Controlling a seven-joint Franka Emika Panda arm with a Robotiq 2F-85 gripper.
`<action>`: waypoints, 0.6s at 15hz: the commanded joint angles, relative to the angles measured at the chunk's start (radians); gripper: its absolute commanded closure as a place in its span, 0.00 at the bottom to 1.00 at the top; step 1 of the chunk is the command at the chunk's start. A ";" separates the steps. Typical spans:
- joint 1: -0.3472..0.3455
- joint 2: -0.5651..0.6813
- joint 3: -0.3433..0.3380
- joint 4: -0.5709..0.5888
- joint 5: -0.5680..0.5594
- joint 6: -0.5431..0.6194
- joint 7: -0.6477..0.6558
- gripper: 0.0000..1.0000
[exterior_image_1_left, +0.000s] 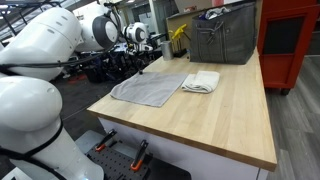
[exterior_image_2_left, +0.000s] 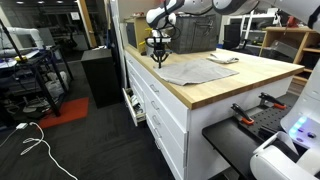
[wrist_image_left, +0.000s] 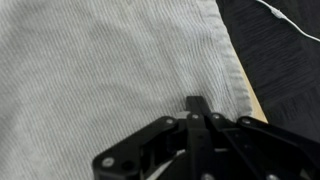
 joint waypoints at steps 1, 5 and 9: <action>0.008 0.065 0.019 0.090 0.012 -0.056 0.006 1.00; 0.011 0.086 0.032 0.138 0.016 -0.088 -0.001 1.00; -0.007 0.034 0.039 0.092 0.019 -0.065 -0.018 1.00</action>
